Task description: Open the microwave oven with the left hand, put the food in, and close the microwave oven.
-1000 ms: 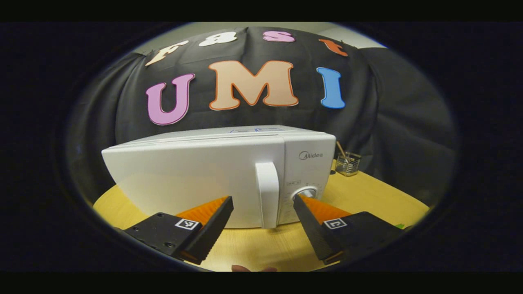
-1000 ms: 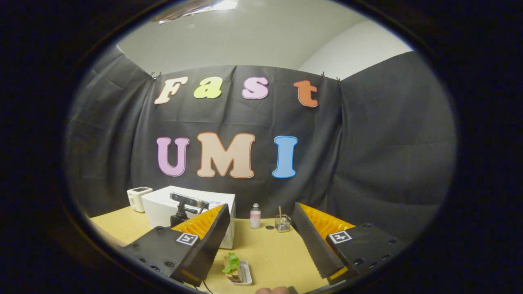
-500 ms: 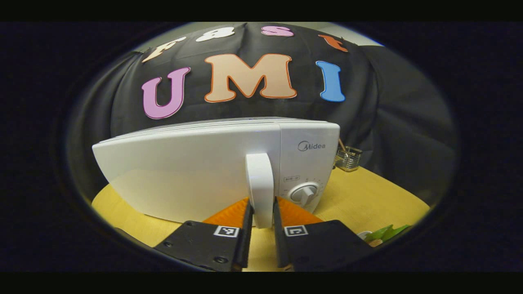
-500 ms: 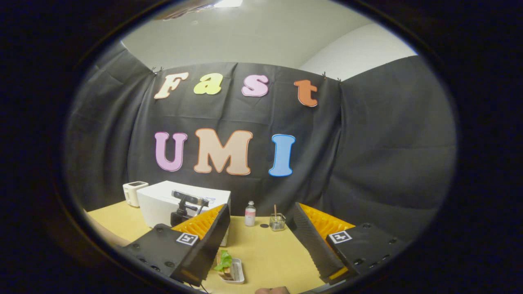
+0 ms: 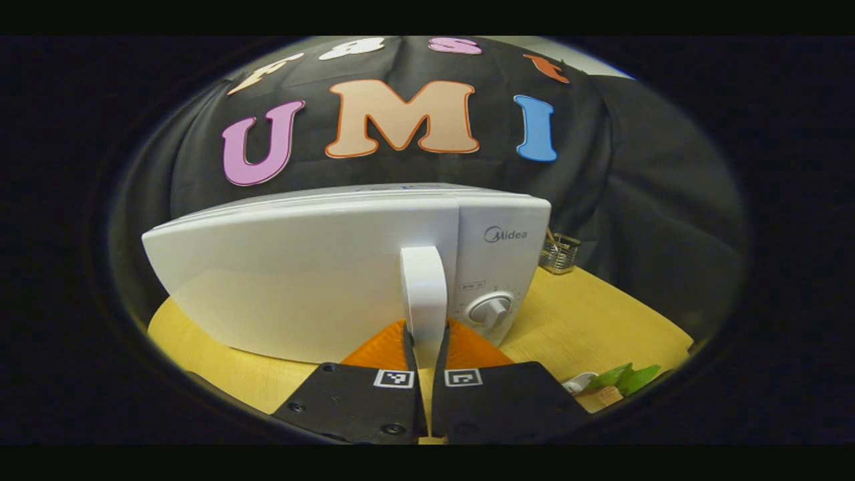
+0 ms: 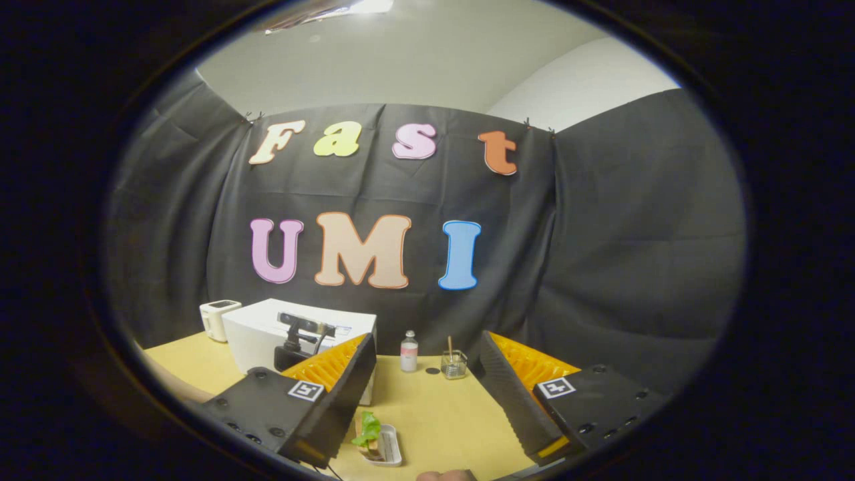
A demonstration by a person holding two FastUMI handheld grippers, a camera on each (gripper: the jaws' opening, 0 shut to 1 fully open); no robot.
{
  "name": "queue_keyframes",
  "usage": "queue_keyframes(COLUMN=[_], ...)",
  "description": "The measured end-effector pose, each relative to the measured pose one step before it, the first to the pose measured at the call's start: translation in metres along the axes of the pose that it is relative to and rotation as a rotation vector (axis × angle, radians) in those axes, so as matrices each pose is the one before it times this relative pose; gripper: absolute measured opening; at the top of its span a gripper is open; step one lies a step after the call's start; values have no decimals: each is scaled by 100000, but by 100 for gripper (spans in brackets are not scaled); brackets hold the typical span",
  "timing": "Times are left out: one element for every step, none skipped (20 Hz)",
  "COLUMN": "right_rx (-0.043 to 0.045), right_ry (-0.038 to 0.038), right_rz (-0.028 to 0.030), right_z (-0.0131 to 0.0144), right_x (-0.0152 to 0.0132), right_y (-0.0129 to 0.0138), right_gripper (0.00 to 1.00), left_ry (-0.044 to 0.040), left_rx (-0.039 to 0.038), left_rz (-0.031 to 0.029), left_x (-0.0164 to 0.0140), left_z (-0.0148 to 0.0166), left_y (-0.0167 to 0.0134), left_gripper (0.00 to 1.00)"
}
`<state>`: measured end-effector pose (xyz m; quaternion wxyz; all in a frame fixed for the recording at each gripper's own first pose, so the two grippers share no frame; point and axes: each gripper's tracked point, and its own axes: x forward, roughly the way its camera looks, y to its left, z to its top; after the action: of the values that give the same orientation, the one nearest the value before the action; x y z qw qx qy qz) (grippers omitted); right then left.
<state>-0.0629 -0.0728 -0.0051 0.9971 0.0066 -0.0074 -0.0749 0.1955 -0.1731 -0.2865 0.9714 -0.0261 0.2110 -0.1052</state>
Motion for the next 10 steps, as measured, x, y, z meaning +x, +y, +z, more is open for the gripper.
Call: queue_keyframes(right_rx=[-52,-272,-48,284,178,32,-35,-39,-227,-701], right_ry=[-449,-409,-154,-73,78,11,-24,10,107,12], right_rz=[-102,-380,-241,-146,-162,-198,-173,-124,-53,-476], right_z=[125,-17,31,-47,-10,-34,1,-10,-44,-119], right_x=[222,237,279,227,285,326,298,225,246,315], right_y=[54,-48,51,29,5,-7,-53,-29,10,-129], right_gripper=[95,95,95,95,95,95,95,95,95,95], left_ry=[390,-126,-35,323,-256,-74,899,534,4195,1436], left_rx=[342,221,-245,156,-197,42,-917,-1940,-4501,-2233], left_rz=[-395,-188,-254,-389,-242,-401,-155,-452,-540,-1529], left_x=[43,-28,52,11,-67,51,-55,-52,-799,-1479], left_z=[-87,110,-42,7,29,112,-203,140,-1067,-953], left_y=[64,23,-15,-41,7,32,-23,60,-141,-256], left_gripper=[4,1,1,1,1,1,1,1,1,1])
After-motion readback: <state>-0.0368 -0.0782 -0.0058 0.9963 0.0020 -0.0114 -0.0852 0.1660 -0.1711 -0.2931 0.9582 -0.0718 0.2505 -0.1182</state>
